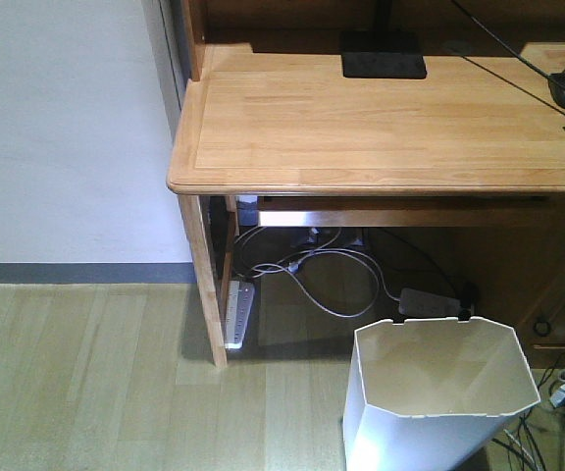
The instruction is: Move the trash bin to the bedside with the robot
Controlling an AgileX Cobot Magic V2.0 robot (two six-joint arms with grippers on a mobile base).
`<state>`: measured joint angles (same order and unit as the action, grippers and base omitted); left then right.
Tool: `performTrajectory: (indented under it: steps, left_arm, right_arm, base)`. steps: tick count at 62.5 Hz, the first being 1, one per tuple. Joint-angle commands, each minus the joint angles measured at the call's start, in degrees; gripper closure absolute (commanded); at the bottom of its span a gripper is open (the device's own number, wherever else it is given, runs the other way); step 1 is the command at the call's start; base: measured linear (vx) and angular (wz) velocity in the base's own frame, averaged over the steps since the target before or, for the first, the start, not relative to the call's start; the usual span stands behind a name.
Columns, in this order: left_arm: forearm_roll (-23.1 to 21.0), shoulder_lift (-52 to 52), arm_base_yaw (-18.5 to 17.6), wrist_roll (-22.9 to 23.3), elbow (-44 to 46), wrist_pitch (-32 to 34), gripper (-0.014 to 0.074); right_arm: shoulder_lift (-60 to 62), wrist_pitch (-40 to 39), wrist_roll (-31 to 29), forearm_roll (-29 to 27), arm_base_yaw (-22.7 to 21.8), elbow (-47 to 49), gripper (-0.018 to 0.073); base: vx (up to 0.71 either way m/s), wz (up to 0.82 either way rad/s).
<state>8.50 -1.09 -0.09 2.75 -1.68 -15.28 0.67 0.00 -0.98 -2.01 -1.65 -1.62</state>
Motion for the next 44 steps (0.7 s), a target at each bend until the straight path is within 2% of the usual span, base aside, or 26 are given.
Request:
performTrajectory:
  steps: [1, 44]
  left_arm:
    - [-0.03, -0.58, -0.35, 0.46, -1.65, 4.2, 0.0602]
    - [-0.03, -0.58, -0.35, 0.46, -1.65, 4.2, 0.0602]
  right_arm:
    - [0.7, -4.14, -0.29, 0.02, -0.27, -1.0, 0.057]
    - [0.7, -4.14, -0.29, 0.02, -0.27, -1.0, 0.057]
  base:
    - [0.0, 0.0]
    - [0.0, 0.0]
